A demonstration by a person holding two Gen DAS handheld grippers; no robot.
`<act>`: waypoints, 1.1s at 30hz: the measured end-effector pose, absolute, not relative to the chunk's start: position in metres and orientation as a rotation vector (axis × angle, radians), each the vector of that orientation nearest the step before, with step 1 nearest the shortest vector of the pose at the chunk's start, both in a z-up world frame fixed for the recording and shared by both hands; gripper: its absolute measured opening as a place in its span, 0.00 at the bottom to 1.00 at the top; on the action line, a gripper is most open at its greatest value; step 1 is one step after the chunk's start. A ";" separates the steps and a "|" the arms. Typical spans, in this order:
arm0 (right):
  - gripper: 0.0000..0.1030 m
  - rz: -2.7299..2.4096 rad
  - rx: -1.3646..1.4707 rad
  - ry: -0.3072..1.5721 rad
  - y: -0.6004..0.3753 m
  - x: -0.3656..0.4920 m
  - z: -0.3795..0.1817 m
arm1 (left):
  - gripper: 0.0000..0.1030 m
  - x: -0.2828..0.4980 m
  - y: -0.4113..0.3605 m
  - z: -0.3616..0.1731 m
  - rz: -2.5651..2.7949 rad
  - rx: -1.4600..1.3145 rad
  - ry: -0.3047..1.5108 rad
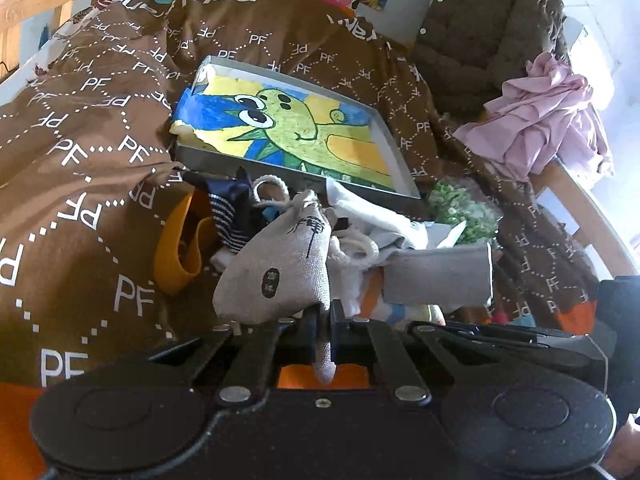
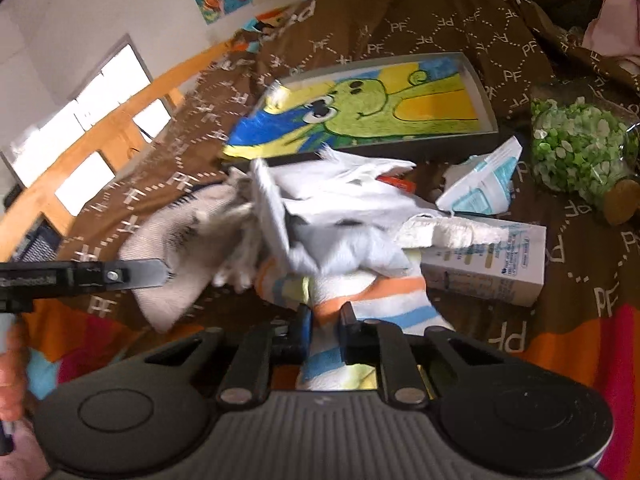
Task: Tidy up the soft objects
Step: 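Carry the pouch and striped cloth with both tools over the picture tray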
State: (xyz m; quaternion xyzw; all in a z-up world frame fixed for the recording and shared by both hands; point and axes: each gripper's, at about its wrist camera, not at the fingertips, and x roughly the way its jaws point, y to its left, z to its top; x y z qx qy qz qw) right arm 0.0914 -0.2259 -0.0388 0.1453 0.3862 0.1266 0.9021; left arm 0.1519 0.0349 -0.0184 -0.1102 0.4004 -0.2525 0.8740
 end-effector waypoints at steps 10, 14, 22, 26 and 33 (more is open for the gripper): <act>0.14 0.395 0.431 0.664 -0.246 0.073 -0.016 | 0.04 0.136 0.043 0.004 -0.579 -0.308 0.753; 0.14 0.449 0.449 0.595 -0.250 0.063 -0.005 | 0.04 0.130 0.049 0.015 -0.613 -0.374 0.714; 0.14 0.532 0.482 0.514 -0.258 0.054 0.011 | 0.04 0.117 0.072 0.038 -0.618 -0.473 0.614; 0.14 0.562 0.486 0.489 -0.256 0.055 0.014 | 0.04 0.113 0.079 0.045 -0.615 -0.499 0.583; 0.14 0.553 0.529 0.403 -0.267 0.050 0.020 | 0.04 0.109 0.091 0.051 -0.596 -0.539 0.533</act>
